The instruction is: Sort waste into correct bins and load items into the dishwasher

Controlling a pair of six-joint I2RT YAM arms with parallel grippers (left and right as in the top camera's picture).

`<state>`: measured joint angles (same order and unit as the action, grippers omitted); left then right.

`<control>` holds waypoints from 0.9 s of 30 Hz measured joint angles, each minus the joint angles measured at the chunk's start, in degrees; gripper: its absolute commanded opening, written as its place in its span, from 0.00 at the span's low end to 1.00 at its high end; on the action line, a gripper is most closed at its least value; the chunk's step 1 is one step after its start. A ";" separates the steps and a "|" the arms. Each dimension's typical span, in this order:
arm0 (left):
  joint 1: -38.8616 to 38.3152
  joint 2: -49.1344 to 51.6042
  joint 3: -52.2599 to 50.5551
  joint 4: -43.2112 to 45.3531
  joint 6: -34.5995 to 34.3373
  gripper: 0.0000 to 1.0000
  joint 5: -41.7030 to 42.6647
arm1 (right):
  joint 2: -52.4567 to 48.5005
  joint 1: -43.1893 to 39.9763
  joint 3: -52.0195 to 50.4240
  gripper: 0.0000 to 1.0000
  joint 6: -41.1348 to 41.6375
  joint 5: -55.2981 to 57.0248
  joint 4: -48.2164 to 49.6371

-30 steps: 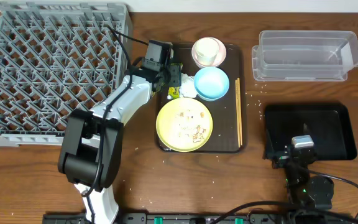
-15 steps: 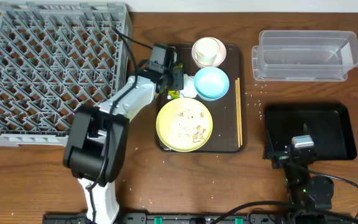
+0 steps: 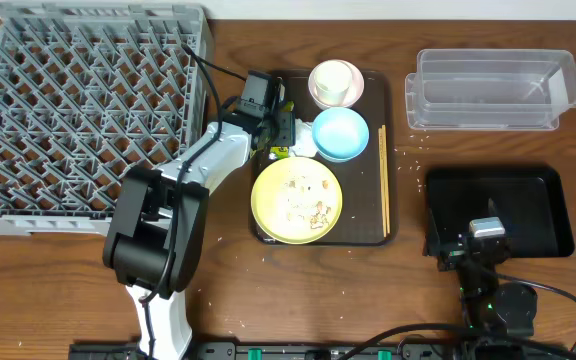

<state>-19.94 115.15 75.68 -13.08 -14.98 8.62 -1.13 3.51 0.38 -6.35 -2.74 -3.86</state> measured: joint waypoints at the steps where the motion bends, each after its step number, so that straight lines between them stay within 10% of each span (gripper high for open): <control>1: 0.00 0.00 -0.02 0.00 0.00 0.59 0.00 | 0.00 0.00 0.00 0.99 0.00 0.00 0.00; 21: -1.01 -0.35 -1.27 1.22 0.00 0.59 0.00 | 0.00 0.00 0.00 0.99 0.00 0.00 0.00; 27: 0.63 -10.12 -1.99 -0.15 0.09 0.75 0.00 | 0.00 0.00 0.00 0.99 0.00 0.00 -0.02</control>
<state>-19.31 105.03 73.69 -13.23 -14.90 8.62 -1.13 3.51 0.38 -6.35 -2.74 -3.88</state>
